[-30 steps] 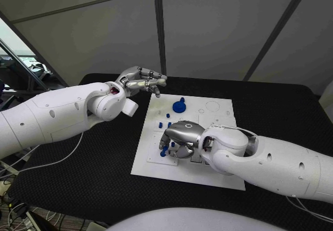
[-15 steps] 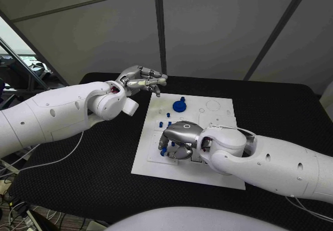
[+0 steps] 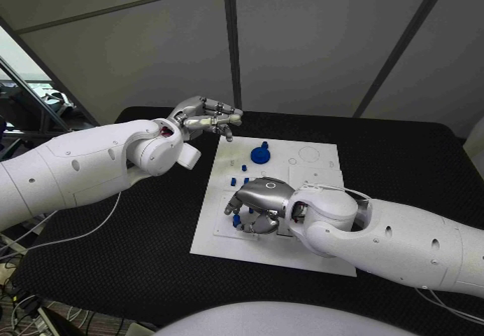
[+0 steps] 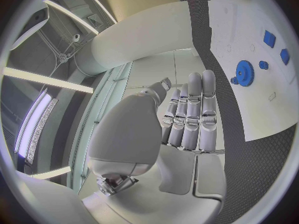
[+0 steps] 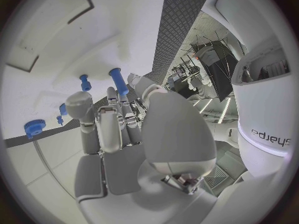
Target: Assemble the parts on the task board
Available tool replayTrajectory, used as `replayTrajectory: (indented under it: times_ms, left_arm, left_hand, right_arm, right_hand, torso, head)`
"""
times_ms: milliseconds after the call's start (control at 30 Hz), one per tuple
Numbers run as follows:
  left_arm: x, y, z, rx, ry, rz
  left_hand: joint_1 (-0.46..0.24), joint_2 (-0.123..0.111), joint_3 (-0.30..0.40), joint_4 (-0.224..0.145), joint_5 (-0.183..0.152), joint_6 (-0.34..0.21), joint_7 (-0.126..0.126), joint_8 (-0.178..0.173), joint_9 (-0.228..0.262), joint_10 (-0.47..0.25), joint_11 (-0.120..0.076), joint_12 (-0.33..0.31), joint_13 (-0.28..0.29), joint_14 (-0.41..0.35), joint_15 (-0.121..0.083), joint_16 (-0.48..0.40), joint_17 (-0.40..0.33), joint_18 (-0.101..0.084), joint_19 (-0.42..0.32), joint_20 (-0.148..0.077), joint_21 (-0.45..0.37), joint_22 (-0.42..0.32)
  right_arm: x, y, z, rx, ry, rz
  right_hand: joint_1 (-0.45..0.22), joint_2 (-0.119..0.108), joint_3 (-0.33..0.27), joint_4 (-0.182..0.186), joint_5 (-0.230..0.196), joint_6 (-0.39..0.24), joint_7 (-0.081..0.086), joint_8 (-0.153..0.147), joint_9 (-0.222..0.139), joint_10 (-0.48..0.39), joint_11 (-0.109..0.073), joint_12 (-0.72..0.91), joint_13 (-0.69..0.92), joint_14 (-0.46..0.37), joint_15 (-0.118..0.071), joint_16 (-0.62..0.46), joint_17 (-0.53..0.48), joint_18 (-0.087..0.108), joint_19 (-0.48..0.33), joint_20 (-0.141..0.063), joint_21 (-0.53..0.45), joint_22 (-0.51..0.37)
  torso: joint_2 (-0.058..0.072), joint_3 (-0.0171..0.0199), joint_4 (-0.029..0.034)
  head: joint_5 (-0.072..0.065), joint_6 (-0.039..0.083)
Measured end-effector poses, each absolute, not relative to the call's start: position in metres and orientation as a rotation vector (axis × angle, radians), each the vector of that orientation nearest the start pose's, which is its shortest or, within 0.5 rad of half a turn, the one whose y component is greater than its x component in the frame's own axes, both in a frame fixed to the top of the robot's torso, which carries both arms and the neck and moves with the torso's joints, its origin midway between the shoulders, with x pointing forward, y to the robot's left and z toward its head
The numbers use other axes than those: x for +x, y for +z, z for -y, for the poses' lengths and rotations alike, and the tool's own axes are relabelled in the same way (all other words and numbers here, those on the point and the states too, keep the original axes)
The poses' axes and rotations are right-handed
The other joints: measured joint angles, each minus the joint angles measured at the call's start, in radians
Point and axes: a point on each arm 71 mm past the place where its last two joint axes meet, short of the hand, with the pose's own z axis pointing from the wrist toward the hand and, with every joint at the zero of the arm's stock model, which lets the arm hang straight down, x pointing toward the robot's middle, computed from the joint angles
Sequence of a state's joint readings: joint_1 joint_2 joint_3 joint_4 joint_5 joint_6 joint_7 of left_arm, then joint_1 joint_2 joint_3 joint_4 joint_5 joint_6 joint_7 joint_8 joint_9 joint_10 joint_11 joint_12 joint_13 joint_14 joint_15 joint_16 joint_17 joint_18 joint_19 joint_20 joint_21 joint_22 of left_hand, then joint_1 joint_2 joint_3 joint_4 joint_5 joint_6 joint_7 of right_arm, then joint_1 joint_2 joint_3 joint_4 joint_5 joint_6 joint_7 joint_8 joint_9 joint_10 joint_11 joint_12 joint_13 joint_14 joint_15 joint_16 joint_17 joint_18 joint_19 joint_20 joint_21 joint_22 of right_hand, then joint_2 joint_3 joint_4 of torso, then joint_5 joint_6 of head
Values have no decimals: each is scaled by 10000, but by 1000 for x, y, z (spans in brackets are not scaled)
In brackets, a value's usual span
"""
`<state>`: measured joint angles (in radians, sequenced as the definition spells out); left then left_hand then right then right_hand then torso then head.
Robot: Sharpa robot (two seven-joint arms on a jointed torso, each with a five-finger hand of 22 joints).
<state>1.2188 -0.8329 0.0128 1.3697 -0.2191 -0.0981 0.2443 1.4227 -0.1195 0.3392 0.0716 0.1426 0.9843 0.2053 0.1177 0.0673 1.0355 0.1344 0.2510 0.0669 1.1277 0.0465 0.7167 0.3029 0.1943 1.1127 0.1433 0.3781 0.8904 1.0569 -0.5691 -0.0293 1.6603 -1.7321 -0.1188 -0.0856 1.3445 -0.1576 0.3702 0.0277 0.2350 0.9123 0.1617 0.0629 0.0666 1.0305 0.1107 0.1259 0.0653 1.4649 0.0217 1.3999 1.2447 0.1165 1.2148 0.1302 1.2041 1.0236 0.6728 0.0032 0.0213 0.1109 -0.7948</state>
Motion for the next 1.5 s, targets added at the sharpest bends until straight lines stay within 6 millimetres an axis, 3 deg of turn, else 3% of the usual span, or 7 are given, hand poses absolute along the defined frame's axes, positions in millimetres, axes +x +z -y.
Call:
replayTrajectory:
  times_ms: [433,567,767,867,933,1067,1500]
  left_arm:
    - [521,-167,-238,-9158,-14812,-16010]
    - [521,-167,-239,-9167,-14796,-16008]
    - [521,-167,-244,-9212,-14709,-15962]
    - [521,-168,-246,-9243,-14643,-15917]
    - [521,-168,-246,-9251,-14636,-15912]
    - [521,-169,-246,-9247,-14636,-15918]
    - [521,-172,-247,-9291,-14560,-15971]
  left_hand:
    - [0,0,0,0,0,0,0,0,0,0,0,0,0,0,0,0,1,0,0,0,0,1]
    - [0,0,0,0,0,0,0,0,0,0,0,0,0,0,0,0,2,0,0,0,0,1]
    - [0,0,0,0,0,0,0,0,0,0,0,0,0,0,0,0,-8,0,0,0,0,-11]
    - [0,0,0,0,0,0,0,0,0,0,0,0,0,0,0,0,-8,-1,0,0,0,-10]
    - [0,0,0,0,0,0,0,0,0,0,0,0,0,0,0,0,-7,0,0,0,0,-10]
    - [0,0,0,0,0,0,0,0,0,0,0,0,0,0,0,0,-7,0,0,0,0,-10]
    - [39,39,0,0,0,0,0,0,0,0,0,39,0,0,0,0,-16,0,0,0,0,-22]
  right_arm:
    - [388,-210,61,-5554,9685,-16097]
    - [390,-201,94,-4792,9354,-16113]
    - [388,-187,150,-2806,8532,-16594]
    - [387,-186,178,-1690,7905,-17028]
    - [388,-186,193,-1064,7498,-17265]
    - [387,-188,217,94,6697,-17692]
    - [372,-218,234,1831,5246,-18941]
  right_hand:
    - [15,18,-683,58,125,-62,12,66,87,-464,71,318,20,36,36,-269,-503,1,-301,54,-349,-443]
    - [-170,201,-942,263,144,710,58,444,235,699,-121,1127,280,27,26,-2,-13,1,46,0,-11,95]
    - [-649,-173,-1662,814,692,1425,-384,793,353,2523,-691,2969,1386,9,-479,504,635,-132,816,-450,825,1219]
    - [-638,-54,-2236,1139,934,1535,-494,925,373,2514,-846,5533,3846,19,-596,776,635,-163,1110,-630,1144,1662]
    - [-588,22,-2711,1391,1034,1498,-531,1004,373,2806,-851,8563,7096,18,-595,1021,635,-322,1309,-595,1352,1965]
    - [-527,83,-3445,1848,1371,1421,-460,1231,419,3215,-805,11066,10115,18,-595,1308,634,-320,1533,-548,1622,2370]
    - [-662,294,-4701,2608,1623,1300,-512,1693,648,3989,-804,12761,12428,18,-594,1475,632,-475,1864,-537,1930,2845]
  torso:
    - [-6,12,-12]
    - [-18,4,-26]
    - [-29,18,-80]
    - [-33,24,-140]
    - [-38,24,-171]
    - [-57,24,-212]
    - [-104,32,-324]
  head:
    - [-87,85]
    - [-221,123]
    - [-524,180]
    - [-733,227]
    - [-868,258]
    - [-1069,278]
    - [-1218,238]
